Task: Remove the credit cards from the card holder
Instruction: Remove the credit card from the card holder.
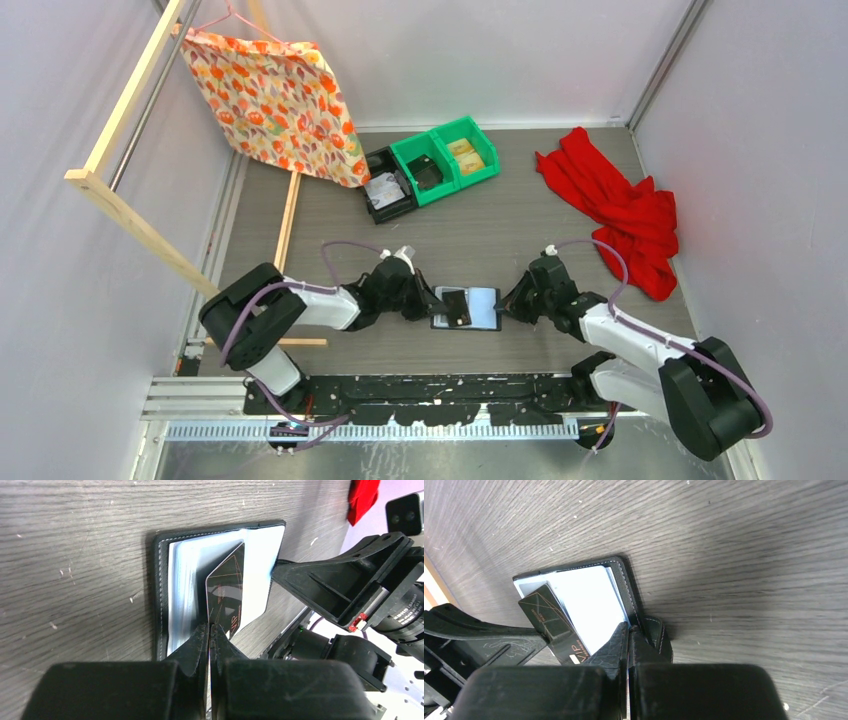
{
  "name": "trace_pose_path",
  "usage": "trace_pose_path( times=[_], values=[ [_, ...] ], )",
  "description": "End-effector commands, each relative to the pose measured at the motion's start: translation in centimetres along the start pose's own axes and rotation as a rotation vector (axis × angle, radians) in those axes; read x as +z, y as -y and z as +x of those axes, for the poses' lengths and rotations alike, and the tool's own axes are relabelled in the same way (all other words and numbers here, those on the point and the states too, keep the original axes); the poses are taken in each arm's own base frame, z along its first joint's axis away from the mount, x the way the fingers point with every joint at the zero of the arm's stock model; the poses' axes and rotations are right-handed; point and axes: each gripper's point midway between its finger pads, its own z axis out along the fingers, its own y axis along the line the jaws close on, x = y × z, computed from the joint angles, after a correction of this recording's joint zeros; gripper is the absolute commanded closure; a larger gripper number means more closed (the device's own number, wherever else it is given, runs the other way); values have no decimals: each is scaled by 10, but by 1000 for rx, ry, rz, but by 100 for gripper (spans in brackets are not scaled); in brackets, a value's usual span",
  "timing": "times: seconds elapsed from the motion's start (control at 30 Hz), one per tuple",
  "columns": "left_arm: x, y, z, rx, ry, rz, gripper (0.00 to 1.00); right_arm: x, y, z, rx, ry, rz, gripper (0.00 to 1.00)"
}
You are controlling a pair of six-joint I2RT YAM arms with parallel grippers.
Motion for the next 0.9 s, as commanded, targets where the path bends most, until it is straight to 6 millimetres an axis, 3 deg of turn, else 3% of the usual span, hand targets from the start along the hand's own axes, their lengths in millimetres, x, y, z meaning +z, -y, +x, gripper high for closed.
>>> trace_pose_path(
  times=[0.0, 0.7, 0.87],
  values=[
    [-10, -21, -2, 67, -10, -142, 99, -6, 31, 4, -34, -6, 135, 99],
    [-59, 41, -22, 239, 15, -85, 99, -19, 19, -5, -84, 17, 120, 99],
    [-57, 45, -20, 238, -1, -69, 100, -19, 18, -6, -84, 20, 119, 99]
  ],
)
